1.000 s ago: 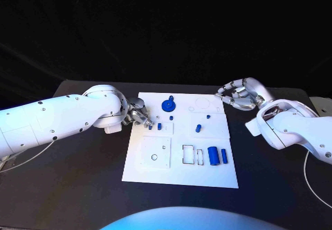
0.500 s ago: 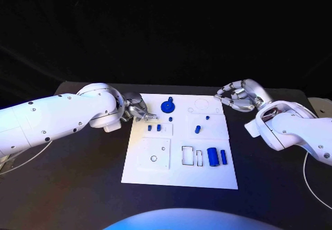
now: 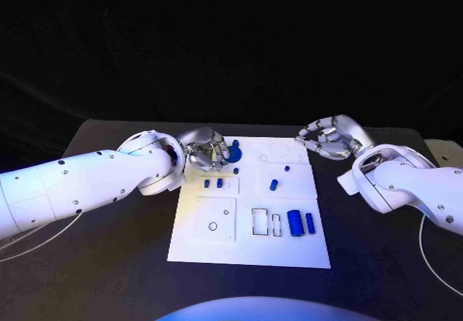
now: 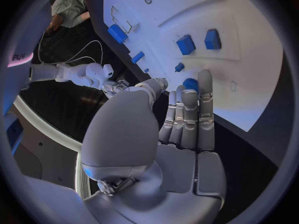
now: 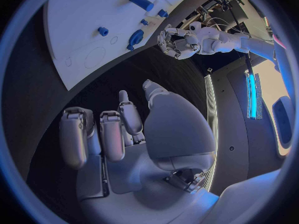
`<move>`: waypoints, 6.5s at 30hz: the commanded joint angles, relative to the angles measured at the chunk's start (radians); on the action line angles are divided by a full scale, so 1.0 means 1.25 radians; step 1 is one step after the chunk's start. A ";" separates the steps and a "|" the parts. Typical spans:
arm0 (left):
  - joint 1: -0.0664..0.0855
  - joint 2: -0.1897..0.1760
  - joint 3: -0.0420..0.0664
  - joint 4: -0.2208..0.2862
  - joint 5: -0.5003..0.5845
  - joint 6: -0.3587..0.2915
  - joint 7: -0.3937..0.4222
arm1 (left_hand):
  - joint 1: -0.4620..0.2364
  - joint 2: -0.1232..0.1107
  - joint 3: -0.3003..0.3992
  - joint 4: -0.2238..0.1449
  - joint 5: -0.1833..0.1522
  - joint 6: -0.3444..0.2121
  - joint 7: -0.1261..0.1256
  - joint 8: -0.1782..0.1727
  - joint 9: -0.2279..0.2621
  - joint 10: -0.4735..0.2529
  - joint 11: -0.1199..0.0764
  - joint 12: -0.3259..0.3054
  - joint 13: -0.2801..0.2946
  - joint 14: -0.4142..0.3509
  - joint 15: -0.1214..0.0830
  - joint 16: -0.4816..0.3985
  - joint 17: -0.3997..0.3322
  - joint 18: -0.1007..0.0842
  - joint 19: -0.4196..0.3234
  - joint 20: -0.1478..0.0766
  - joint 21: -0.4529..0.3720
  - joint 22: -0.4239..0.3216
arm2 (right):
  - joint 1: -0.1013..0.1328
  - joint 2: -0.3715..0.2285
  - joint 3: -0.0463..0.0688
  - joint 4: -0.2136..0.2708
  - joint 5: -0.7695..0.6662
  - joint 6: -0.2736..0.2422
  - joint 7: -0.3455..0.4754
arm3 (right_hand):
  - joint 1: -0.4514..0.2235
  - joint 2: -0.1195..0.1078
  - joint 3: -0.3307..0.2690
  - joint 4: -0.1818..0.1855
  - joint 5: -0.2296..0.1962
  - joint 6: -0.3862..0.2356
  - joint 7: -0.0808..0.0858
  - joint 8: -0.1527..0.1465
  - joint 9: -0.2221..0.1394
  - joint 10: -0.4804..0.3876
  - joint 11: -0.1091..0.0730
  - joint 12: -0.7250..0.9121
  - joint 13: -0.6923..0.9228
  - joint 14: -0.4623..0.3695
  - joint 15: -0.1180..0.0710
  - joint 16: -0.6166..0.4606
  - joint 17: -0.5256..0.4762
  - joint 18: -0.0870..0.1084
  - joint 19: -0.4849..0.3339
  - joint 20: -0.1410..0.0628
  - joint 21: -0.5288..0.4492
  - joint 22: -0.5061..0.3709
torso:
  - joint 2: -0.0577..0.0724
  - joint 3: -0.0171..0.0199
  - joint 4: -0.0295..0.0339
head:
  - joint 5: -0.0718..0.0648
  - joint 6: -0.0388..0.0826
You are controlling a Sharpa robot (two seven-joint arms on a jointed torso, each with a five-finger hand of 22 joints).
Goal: Assemble the parts on the task board
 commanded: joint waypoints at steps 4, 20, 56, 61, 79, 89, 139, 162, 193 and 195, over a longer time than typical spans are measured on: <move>-0.010 0.024 -0.004 -0.020 -0.201 -0.075 0.135 | 0.010 -0.010 -0.003 -0.009 -0.012 0.013 0.001 -0.031 -0.041 -0.005 0.003 -0.032 -0.040 0.000 0.004 0.042 0.012 0.009 -0.020 0.002 0.020 0.020 | -0.003 0.002 0.000 0.001 0.002 0.002 0.010 | 0.004 0.003 -0.003 -0.002 0.005 -0.006 0.001 0.003 -0.001 -0.004 -0.001 -0.003 0.002 0.058 -0.005 -0.003 0.107 0.009 0.032 -0.003 -0.004 0.144 | 0.001 0.0003 -0.0037 | -0.001 0.006; -0.017 0.087 -0.005 -0.067 -0.391 0.029 0.081 | 0.011 -0.029 -0.022 -0.009 -0.025 0.066 -0.013 -0.113 -0.130 -0.031 0.019 -0.149 -0.152 -0.050 0.019 0.120 -0.050 0.010 -0.071 0.022 0.077 0.081 | -0.006 0.008 0.000 0.000 -0.034 0.003 0.014 | 0.004 0.003 -0.003 -0.001 0.005 -0.006 0.001 0.003 -0.001 -0.004 -0.001 -0.003 0.002 0.058 -0.005 -0.003 0.107 0.009 0.032 -0.003 -0.003 0.145 | 0.001 0.0000 -0.0033 | 0.000 0.009; -0.019 0.138 -0.001 -0.127 -0.411 0.098 0.040 | 0.043 0.001 0.015 -0.027 -0.040 0.147 -0.009 -0.196 -0.180 0.073 0.013 -0.226 -0.233 0.004 0.013 0.202 -0.060 0.012 -0.065 0.016 0.129 0.122 | -0.007 0.012 0.000 0.000 -0.032 0.004 0.012 | 0.003 0.004 -0.004 0.000 0.005 -0.005 0.000 0.005 -0.001 -0.003 -0.001 -0.002 0.003 0.057 -0.005 -0.004 0.107 0.009 0.032 -0.003 -0.004 0.144 | 0.001 0.0009 -0.0024 | -0.001 0.005; -0.019 0.144 -0.001 -0.133 -0.410 0.103 0.041 | 0.042 0.002 0.018 -0.028 -0.041 0.147 -0.009 -0.198 -0.181 0.077 0.013 -0.228 -0.234 0.008 0.013 0.205 -0.056 0.012 -0.065 0.016 0.130 0.123 | -0.007 0.012 0.000 0.000 -0.032 0.004 0.012 | 0.003 0.004 -0.004 0.000 0.005 -0.005 0.000 0.005 -0.001 -0.003 -0.001 -0.002 0.003 0.057 -0.005 -0.004 0.107 0.009 0.032 -0.003 -0.004 0.144 | 0.001 0.0008 -0.0022 | -0.001 0.004; -0.022 0.154 -0.002 -0.145 -0.409 0.136 0.029 | 0.048 0.029 0.054 -0.070 -0.065 0.222 -0.024 -0.208 -0.176 0.184 -0.019 -0.244 -0.240 0.141 -0.016 0.277 0.104 -0.017 0.043 -0.009 0.270 0.283 | -0.007 0.012 0.000 0.002 -0.032 0.004 0.012 | 0.003 0.005 -0.004 0.000 0.005 -0.005 0.000 0.005 -0.001 -0.002 -0.001 -0.001 0.004 0.058 -0.005 -0.004 0.107 0.009 0.032 -0.003 -0.003 0.145 | 0.001 0.0004 -0.0015 | -0.001 -0.001; -0.022 0.154 -0.002 -0.144 -0.405 0.104 0.039 | 0.049 0.042 0.068 -0.090 -0.077 0.245 -0.023 -0.210 -0.172 0.206 -0.021 -0.250 -0.236 0.153 -0.018 0.281 0.112 -0.023 0.062 -0.012 0.300 0.317 | -0.007 0.012 0.000 0.002 -0.032 0.002 0.014 | 0.003 0.005 -0.004 0.000 0.005 -0.005 0.000 0.005 -0.001 -0.002 -0.001 -0.001 0.004 0.058 -0.005 -0.004 0.107 0.009 0.032 -0.003 -0.003 0.145 | 0.001 0.0005 -0.0014 | -0.001 -0.001; -0.017 0.025 0.041 -0.064 -0.361 0.121 0.065 | -0.006 0.020 0.068 -0.090 -0.079 0.260 -0.022 -0.234 -0.169 0.238 -0.018 -0.312 -0.243 0.138 -0.015 0.269 0.071 -0.018 0.035 -0.009 0.279 0.295 | -0.011 0.012 0.000 -0.002 -0.031 0.003 0.015 | 0.002 0.005 -0.004 -0.001 0.005 -0.003 0.000 0.007 -0.001 -0.001 -0.002 -0.002 0.003 0.057 -0.005 -0.005 0.106 0.009 0.032 -0.004 -0.005 0.144 | 0.001 0.0006 -0.0019 | 0.004 0.008; -0.021 0.024 0.040 -0.070 -0.357 0.141 0.065 | -0.007 0.019 0.067 -0.089 -0.079 0.260 -0.023 -0.235 -0.169 0.240 -0.019 -0.315 -0.243 0.138 -0.015 0.269 0.070 -0.018 0.035 -0.009 0.279 0.295 | -0.011 0.011 0.000 -0.001 -0.031 0.003 0.014 | 0.002 0.005 -0.004 -0.001 0.005 -0.003 0.000 0.007 -0.001 -0.001 -0.002 -0.002 0.003 0.057 -0.005 -0.005 0.106 0.009 0.032 -0.004 -0.005 0.144 | 0.000 0.0005 -0.0010 | 0.005 0.007; -0.030 0.034 0.040 -0.085 -0.357 0.160 0.059 | -0.013 0.010 0.063 -0.089 -0.081 0.247 -0.017 -0.252 -0.171 0.235 -0.012 -0.340 -0.244 0.120 -0.010 0.262 0.042 -0.012 0.014 -0.006 0.255 0.268 | -0.011 0.011 0.000 -0.001 -0.030 0.002 0.015 | 0.003 0.006 -0.004 -0.001 0.005 -0.004 -0.001 0.009 -0.002 -0.001 -0.002 -0.002 0.002 0.057 -0.006 -0.005 0.106 0.009 0.032 -0.004 -0.005 0.144 | 0.001 0.0009 -0.0016 | 0.005 0.005; -0.030 0.033 0.040 -0.085 -0.357 0.160 0.058 | -0.017 0.004 0.060 -0.088 -0.080 0.239 -0.013 -0.260 -0.173 0.230 -0.009 -0.349 -0.246 0.115 -0.007 0.260 0.036 -0.011 0.009 -0.003 0.249 0.261 | -0.011 0.011 0.000 -0.001 -0.030 0.002 0.015 | 0.003 0.006 -0.004 -0.001 0.005 -0.004 -0.001 0.009 -0.002 -0.001 -0.002 -0.002 0.002 0.057 -0.006 -0.005 0.106 0.009 0.032 -0.004 -0.005 0.144 | 0.001 0.0011 -0.0013 | 0.005 0.005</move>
